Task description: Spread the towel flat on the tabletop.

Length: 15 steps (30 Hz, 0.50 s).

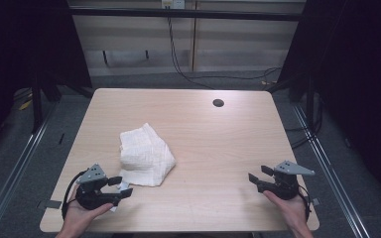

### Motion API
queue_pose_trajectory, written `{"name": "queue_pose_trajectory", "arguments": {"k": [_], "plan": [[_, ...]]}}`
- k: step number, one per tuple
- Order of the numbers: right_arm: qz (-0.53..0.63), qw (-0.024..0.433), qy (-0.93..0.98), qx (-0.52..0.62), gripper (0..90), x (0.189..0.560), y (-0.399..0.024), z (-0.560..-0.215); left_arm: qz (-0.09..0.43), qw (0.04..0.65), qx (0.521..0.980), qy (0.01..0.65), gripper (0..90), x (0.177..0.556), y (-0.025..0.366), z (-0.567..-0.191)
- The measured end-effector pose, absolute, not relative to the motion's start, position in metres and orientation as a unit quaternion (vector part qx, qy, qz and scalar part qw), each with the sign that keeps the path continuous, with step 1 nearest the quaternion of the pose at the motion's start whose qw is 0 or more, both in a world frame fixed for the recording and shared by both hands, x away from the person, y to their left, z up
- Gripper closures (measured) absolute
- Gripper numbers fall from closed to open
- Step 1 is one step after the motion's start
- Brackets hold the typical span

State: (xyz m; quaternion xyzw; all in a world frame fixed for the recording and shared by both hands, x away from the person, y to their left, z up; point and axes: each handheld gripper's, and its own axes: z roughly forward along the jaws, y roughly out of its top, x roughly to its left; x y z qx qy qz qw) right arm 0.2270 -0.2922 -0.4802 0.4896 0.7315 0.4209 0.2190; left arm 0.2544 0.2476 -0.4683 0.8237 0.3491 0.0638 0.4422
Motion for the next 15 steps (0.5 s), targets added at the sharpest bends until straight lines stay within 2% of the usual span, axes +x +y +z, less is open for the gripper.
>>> {"name": "queue_pose_trajectory", "arguments": {"k": [2, 6, 7, 9, 15], "plan": [[0.422, 0.228, 0.735, 0.479, 26.6, 0.227, -0.290, -0.480, 0.068, 0.443, 0.822, 0.352, 36.8, 0.256, 0.247, -0.468], [0.424, 0.216, 0.738, 0.479, 26.3, 0.229, -0.289, -0.484, 0.066, 0.442, 0.822, 0.354, 36.8, 0.259, 0.248, -0.468], [0.442, 0.201, 0.732, 0.478, 34.4, 0.228, -0.290, -0.483, 0.066, 0.442, 0.821, 0.355, 36.6, 0.260, 0.248, -0.469], [0.462, 0.198, 0.723, 0.474, 38.5, 0.227, -0.292, -0.481, 0.067, 0.442, 0.820, 0.357, 35.2, 0.262, 0.248, -0.469], [0.485, 0.181, 0.719, 0.464, 44.0, 0.224, -0.292, -0.478, 0.080, 0.437, 0.820, 0.360, 34.2, 0.268, 0.250, -0.470]]}}
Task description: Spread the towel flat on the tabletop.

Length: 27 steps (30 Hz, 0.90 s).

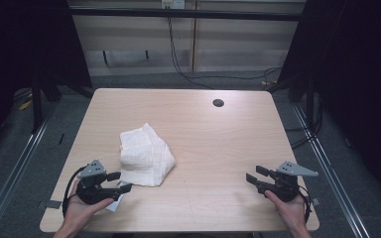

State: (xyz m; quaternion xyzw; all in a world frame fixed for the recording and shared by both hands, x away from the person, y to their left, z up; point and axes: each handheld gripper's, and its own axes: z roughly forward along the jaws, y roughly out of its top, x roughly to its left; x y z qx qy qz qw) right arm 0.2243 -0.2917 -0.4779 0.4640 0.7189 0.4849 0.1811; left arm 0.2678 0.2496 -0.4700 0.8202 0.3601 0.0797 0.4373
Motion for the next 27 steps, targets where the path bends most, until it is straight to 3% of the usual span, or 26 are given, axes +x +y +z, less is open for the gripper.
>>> {"name": "queue_pose_trajectory", "arguments": {"k": [9, 12, 27], "plan": [[0.482, 0.148, 0.743, 0.441, 37.8, 0.218, -0.282, -0.473, 0.086, 0.440, 0.820, 0.356, 31.8, 0.272, 0.247, -0.462], [0.487, 0.127, 0.758, 0.416, 38.5, 0.216, -0.275, -0.472, 0.083, 0.439, 0.822, 0.353, 40.5, 0.278, 0.242, -0.456], [0.476, 0.117, 0.772, 0.404, 38.2, 0.225, -0.267, -0.477, 0.087, 0.426, 0.841, 0.323, 36.4, 0.330, 0.213, -0.435]]}}
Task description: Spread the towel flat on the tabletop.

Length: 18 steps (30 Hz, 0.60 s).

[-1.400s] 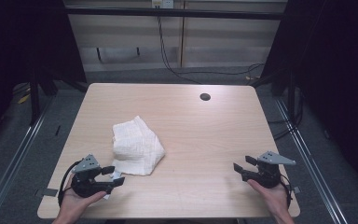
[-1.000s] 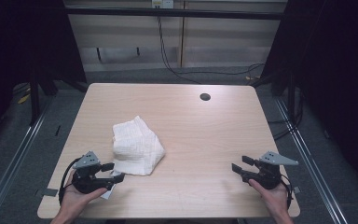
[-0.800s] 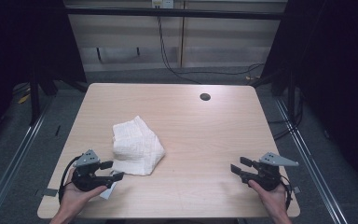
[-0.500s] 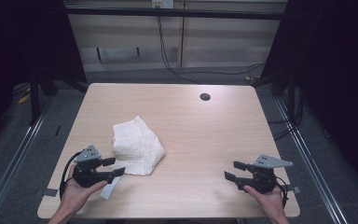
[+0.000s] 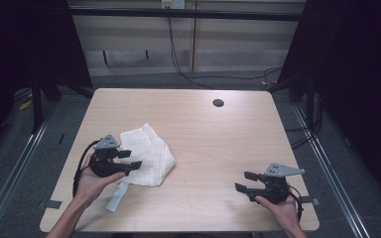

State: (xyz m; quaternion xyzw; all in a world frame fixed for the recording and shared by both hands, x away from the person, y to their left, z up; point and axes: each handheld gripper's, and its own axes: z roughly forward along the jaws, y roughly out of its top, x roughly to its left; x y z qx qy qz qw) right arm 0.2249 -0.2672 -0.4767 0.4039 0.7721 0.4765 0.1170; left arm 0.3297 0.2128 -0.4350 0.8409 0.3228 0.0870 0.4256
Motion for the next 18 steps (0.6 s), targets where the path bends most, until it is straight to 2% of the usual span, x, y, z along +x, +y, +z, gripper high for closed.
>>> {"name": "queue_pose_trajectory", "arguments": {"k": [7, 11, 18], "plan": [[0.475, 0.106, 0.779, 0.396, 38.1, 0.230, -0.263, -0.478, 0.093, 0.414, 0.848, 0.317, 38.8, 0.352, 0.201, -0.426], [0.474, 0.109, 0.775, 0.404, 36.4, 0.228, -0.264, -0.478, 0.096, 0.411, 0.848, 0.320, 44.3, 0.363, 0.202, -0.428], [0.470, 0.105, 0.776, 0.406, 34.3, 0.230, -0.264, -0.480, 0.070, 0.431, 0.828, 0.351, 39.2, 0.378, 0.209, -0.442]]}}
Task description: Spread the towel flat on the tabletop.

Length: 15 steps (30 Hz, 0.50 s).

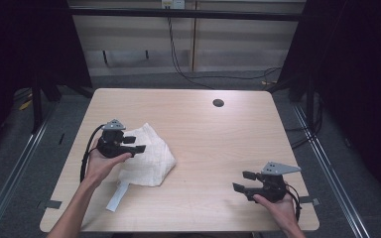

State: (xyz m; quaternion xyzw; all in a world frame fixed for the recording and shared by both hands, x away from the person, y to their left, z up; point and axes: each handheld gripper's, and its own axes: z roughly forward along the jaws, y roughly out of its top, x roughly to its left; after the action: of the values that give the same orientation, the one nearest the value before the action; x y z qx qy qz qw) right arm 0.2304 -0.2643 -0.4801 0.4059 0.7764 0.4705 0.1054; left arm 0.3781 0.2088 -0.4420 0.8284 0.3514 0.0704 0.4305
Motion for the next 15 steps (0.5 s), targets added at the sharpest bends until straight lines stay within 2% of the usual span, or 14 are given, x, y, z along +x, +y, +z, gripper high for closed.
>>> {"name": "queue_pose_trajectory", "arguments": {"k": [15], "plan": [[0.458, 0.090, 0.783, 0.411, 31.9, 0.230, -0.263, -0.484, 0.059, 0.398, 0.843, 0.356, 43.0, 0.392, 0.214, -0.472]]}}
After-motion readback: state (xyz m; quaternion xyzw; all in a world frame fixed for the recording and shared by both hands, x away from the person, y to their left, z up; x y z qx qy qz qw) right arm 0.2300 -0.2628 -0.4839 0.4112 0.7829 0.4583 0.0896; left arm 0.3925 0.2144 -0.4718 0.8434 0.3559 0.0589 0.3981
